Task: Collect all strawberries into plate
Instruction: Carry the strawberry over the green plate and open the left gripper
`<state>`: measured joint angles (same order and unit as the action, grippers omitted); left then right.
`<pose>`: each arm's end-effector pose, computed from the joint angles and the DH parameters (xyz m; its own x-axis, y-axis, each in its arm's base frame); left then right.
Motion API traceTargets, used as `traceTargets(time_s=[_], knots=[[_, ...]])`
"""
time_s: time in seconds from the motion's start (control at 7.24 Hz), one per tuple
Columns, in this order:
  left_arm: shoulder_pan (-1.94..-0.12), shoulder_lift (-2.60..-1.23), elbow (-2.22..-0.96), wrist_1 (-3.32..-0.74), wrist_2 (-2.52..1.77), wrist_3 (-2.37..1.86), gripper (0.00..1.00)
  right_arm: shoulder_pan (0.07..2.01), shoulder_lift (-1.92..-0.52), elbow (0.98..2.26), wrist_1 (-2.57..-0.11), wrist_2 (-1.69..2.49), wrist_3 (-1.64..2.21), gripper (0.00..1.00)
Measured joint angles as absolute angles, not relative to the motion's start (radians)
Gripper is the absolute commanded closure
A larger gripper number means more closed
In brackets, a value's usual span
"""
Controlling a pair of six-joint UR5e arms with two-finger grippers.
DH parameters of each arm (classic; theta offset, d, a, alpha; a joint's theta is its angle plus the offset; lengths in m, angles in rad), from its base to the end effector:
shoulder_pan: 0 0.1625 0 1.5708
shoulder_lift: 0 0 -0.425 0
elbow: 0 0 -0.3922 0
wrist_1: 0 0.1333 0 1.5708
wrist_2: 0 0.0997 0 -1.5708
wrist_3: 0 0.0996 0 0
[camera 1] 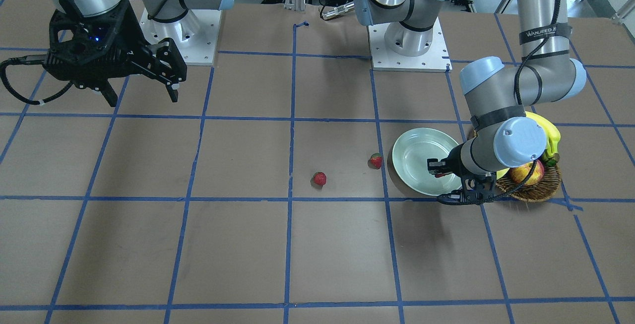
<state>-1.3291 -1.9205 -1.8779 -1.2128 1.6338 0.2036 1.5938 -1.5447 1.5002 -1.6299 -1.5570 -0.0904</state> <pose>0.0017 -0.5375 0.1980 -0.9996 -0.0287 0.0006 -0.0272 0.9534 0.3005 0.1464 -0.5091 0.5161 -0.9935 -0.1141 -0.0043 -0.1130 0.9881 -0.1042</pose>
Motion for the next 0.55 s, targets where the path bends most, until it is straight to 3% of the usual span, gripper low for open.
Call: traceTargets(time_s=[0.14, 0.28, 0.55], knots=[[-1.324, -1.911, -1.889, -1.228, 1.638, 0.202, 0.58, 1.594, -1.545, 1.500, -1.630, -1.557, -0.090, 0.00], [-1.321, -1.904, -1.892, -1.235, 1.639, 0.203, 0.01, 1.594, -1.545, 1.500, -1.630, -1.557, -0.091, 0.00], [-1.320, -1.895, -1.889, -1.234, 1.638, 0.212, 0.00, 1.594, -1.545, 1.500, -1.630, -1.557, -0.090, 0.00]])
